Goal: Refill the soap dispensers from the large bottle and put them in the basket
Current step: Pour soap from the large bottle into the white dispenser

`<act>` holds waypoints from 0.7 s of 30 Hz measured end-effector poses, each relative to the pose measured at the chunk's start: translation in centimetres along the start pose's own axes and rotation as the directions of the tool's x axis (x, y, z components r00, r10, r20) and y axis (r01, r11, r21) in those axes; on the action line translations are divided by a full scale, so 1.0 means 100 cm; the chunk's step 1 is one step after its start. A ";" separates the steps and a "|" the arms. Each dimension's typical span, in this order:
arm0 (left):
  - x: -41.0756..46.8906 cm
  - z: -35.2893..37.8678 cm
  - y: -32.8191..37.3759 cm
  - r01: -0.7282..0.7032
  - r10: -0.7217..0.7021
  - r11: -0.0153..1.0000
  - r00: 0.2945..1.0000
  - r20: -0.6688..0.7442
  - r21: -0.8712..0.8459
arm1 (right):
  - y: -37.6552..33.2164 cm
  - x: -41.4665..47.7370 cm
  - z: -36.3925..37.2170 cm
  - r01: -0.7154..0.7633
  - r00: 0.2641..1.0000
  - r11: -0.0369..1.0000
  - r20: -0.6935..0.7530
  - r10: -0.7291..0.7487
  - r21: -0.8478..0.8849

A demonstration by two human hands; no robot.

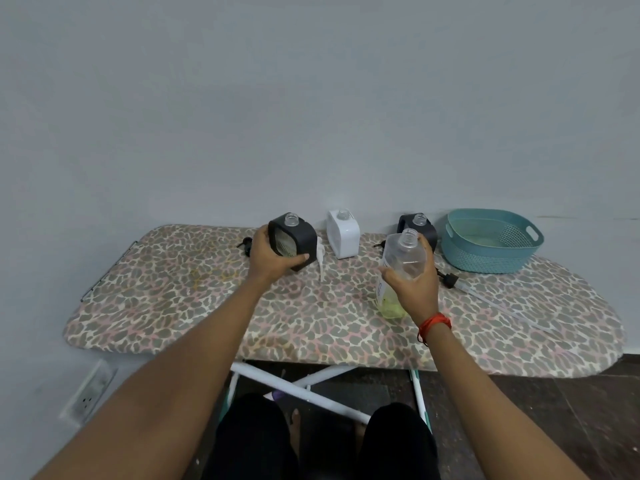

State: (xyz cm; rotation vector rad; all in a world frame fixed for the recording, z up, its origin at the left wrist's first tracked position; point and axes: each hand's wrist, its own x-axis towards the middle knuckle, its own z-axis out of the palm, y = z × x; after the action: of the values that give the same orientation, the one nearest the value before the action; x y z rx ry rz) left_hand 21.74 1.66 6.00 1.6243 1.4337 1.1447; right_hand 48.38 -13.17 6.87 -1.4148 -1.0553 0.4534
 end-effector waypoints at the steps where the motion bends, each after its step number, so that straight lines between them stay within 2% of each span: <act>1: 0.009 -0.001 0.001 0.001 -0.001 1.000 1.000 0.012 0.005 | 0.001 0.000 0.001 -0.006 1.000 1.000 0.000 0.006 0.002; 5: 0.038 0.001 0.001 -0.004 0.003 1.000 0.999 0.053 0.027 | 0.005 0.002 0.001 -0.015 1.000 1.000 0.000 0.015 -0.005; 11: 0.058 0.002 -0.024 0.056 -0.051 0.998 0.990 0.133 -0.039 | 0.007 0.002 0.002 -0.007 1.000 1.000 0.001 0.007 0.004; 14: 0.056 -0.007 -0.026 0.090 -0.065 0.992 0.967 0.246 -0.090 | 0.005 0.002 0.003 -0.021 1.000 1.000 0.004 0.021 0.005; 17: 0.056 -0.018 -0.030 0.094 -0.068 0.994 0.938 0.339 -0.060 | 0.004 0.001 0.003 -0.022 1.000 1.000 -0.002 0.022 0.003; 19: 0.056 -0.023 -0.035 0.075 -0.060 0.997 0.942 0.331 -0.035 | 0.002 0.000 0.003 -0.028 1.000 1.000 -0.002 0.028 -0.002; 21: 0.056 -0.023 -0.039 0.066 -0.063 0.998 0.964 0.259 -0.001 | 0.000 -0.001 0.003 -0.033 0.999 0.999 0.002 0.033 -0.005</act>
State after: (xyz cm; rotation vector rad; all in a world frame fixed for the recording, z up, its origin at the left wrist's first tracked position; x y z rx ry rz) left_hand 18.16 7.67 4.35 1.6399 1.2992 0.8650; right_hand 48.09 -13.08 6.78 -1.4379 -1.0369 0.4768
